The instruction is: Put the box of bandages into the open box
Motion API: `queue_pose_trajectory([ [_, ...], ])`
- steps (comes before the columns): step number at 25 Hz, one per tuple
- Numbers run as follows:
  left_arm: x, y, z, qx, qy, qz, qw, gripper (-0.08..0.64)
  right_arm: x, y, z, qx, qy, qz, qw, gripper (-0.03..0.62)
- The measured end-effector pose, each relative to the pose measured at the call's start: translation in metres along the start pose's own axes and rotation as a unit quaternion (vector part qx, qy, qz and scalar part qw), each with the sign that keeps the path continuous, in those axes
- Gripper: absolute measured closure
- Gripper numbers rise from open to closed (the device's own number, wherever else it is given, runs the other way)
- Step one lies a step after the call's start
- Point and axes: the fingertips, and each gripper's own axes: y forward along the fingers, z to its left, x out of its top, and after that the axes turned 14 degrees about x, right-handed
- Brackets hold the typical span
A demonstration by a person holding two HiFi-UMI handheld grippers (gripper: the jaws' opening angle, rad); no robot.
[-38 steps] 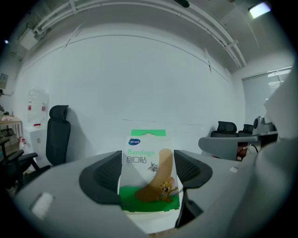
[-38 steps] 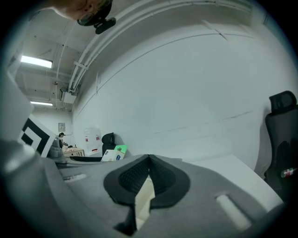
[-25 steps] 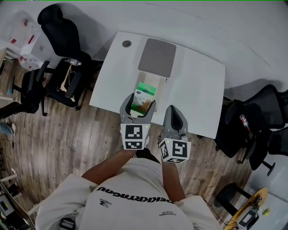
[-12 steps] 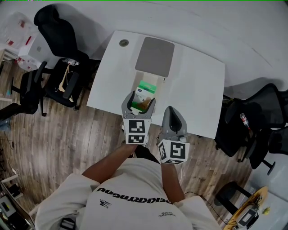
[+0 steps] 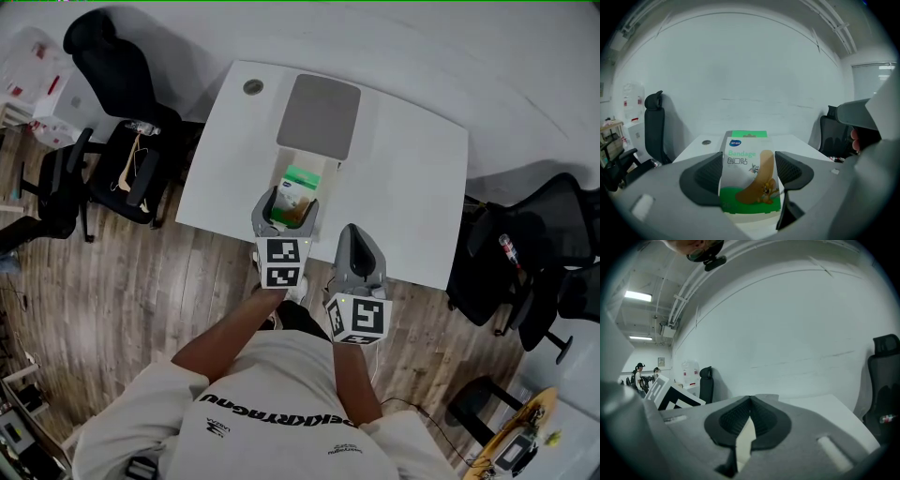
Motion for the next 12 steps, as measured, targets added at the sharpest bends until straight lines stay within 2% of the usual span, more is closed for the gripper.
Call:
queue_pose_trajectory([
  [12, -0.026, 0.030, -0.005, 0.007, 0.004, 0.039, 0.9992, 0.196, -0.006, 0.003, -0.005, 0.000, 0.009, 0.005, 1.000, 0.594],
])
